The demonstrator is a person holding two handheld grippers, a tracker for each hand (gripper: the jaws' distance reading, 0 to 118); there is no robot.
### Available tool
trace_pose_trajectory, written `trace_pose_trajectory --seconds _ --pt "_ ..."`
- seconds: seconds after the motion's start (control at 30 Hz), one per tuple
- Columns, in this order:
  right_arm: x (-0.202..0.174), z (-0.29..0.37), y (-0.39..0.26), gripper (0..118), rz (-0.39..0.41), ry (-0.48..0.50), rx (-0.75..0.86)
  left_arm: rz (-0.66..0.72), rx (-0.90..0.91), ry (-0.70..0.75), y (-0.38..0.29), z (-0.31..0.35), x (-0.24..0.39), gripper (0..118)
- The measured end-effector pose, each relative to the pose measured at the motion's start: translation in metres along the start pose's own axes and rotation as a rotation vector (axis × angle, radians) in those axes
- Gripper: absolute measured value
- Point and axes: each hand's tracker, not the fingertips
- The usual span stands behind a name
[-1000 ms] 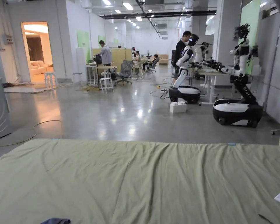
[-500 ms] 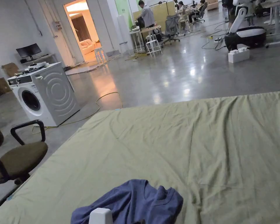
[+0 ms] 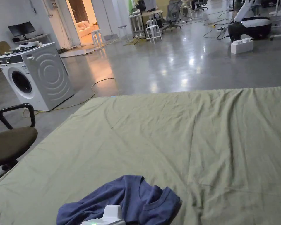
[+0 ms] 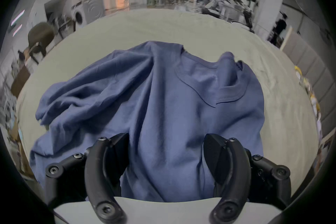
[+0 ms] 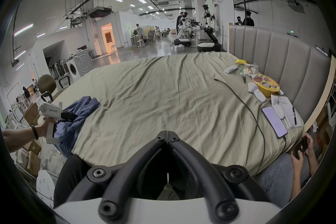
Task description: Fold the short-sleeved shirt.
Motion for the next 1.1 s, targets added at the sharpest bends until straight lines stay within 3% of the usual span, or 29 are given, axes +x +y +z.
trace_pose_trajectory --seconds 0.03,0.1,0.13,0.17,0.2,0.3,0.4,0.5,0.57,0.83,0.97,1.1 --pt "-0.002 -0.003 -0.001 0 0.000 0.000 -0.002 -0.021 -0.021 0.018 0.001 -0.001 0.004 81" --pt "-0.005 -0.008 0.000 0 -0.019 0.011 -0.014 -0.024 -0.024 0.011 0.004 0.002 0.006 67" --pt "-0.004 -0.004 0.000 0 -0.031 0.026 -0.018 -0.036 -0.027 0.002 0.005 0.002 0.007 55" --pt "-0.004 -0.004 0.000 0 -0.038 0.034 -0.020 -0.052 -0.018 0.002 0.006 0.004 0.009 28" --pt "0.029 0.028 -0.015 0 -0.040 0.038 -0.018 -0.068 -0.017 0.016 0.006 0.004 0.010 15" --pt "0.028 0.031 -0.013 0 -0.032 0.044 -0.003 -0.066 -0.038 0.034 0.007 0.002 0.016 12" --pt "0.032 0.040 -0.013 0 -0.016 0.049 0.019 0.162 -0.026 -0.037 0.019 0.015 -0.002 11" --pt "0.044 0.046 -0.020 0 -0.022 0.062 0.034 0.419 0.164 -0.160 0.040 0.055 -0.023 10" --pt "0.051 0.049 -0.025 0 -0.034 0.058 0.028 0.442 0.236 -0.152 0.061 0.077 -0.022 10" --pt "0.086 0.078 -0.044 0 -0.115 -0.008 0.063 0.236 0.479 -0.237 0.177 0.150 0.054 10" --pt "0.107 0.088 -0.050 0 -0.169 -0.064 0.069 0.031 0.529 -0.375 0.219 0.167 0.136 10" --pt "0.120 0.099 -0.057 0 -0.213 -0.112 0.083 -0.102 0.464 -0.536 0.206 0.157 0.235 10"
